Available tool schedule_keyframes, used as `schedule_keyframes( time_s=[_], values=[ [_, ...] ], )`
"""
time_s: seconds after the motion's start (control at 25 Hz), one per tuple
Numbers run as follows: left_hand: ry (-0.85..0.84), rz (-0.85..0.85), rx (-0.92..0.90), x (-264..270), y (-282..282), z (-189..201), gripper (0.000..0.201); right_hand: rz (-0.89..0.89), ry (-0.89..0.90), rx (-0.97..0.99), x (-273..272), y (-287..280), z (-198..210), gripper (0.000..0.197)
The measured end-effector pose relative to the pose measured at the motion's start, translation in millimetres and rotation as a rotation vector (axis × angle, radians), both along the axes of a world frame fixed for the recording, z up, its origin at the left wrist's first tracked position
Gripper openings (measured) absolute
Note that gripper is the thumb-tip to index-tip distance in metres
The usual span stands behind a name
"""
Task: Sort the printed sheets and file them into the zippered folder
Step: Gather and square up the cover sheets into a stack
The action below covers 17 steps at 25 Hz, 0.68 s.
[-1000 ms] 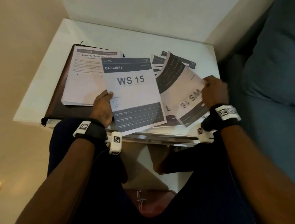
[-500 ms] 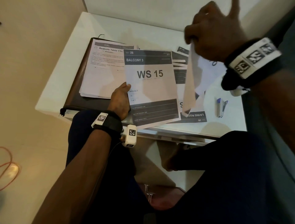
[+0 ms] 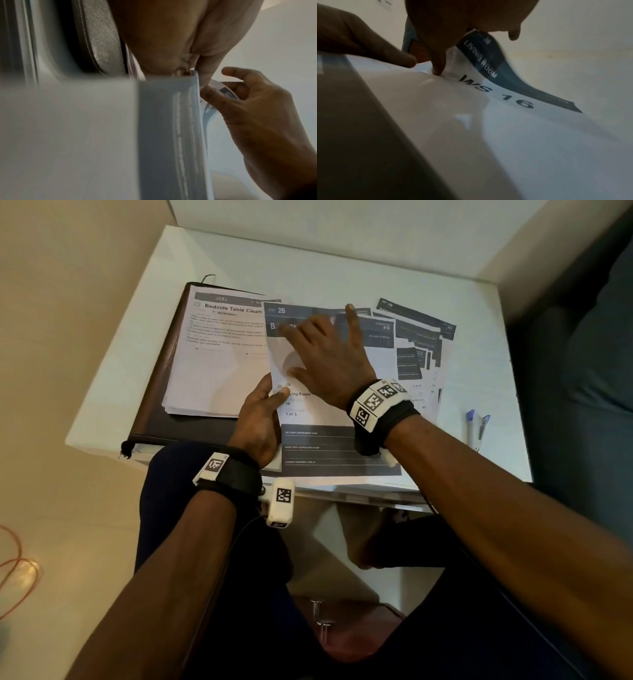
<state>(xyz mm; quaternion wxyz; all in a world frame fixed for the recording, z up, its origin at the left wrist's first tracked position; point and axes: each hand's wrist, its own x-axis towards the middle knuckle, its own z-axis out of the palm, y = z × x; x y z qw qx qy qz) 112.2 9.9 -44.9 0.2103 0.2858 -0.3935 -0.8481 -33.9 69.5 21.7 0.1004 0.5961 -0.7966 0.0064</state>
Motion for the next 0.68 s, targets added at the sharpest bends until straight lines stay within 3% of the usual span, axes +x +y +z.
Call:
schedule_keyframes(
  time_s=[0.08,0.2,0.24,0.28,0.32,0.36,0.44,0.52,0.68],
  values=[
    [-0.006,0.0,-0.02,-0.8,-0.9,-0.1,0.041,-0.196,-0.117,-0.17,-10.1,13.3,-0.6,0.092],
    [0.024,0.003,-0.002,1.5,-2.7,0.2,0.041,-0.705,-0.75,-0.528,-31.8,59.7,-15.8,0.115],
    [0.033,-0.001,-0.009,1.9,-2.8,1.6,0.041,-0.798,-1.057,-0.615,-35.1,79.5,-23.4,0.112],
    [0.037,-0.011,-0.018,2.2,-1.9,2.7,0.04,-0.824,-1.348,-0.652,-34.5,98.2,-32.6,0.096],
    [0.043,-0.022,-0.025,2.1,-1.4,3.0,0.038,-0.781,-1.532,-0.644,-32.5,112.9,-38.4,0.073],
    [0.046,-0.029,-0.026,2.1,-0.1,2.3,0.037,-0.753,-1.55,-0.63,-31.8,124.1,-42.9,0.05],
    [0.042,-0.01,-0.008,3.6,-0.7,2.7,0.035,-0.735,-1.436,-0.652,-39.3,136.0,-45.7,0.027],
    [0.02,0.023,0.03,4.4,-2.2,1.4,0.034,-0.747,-1.28,-0.754,-67.9,151.0,-40.9,0.023],
    [-0.042,0.106,0.012,3.6,-4.6,-1.3,0.03,-0.924,-0.715,-0.843,-140.0,191.3,-6.1,0.034]
  ],
)
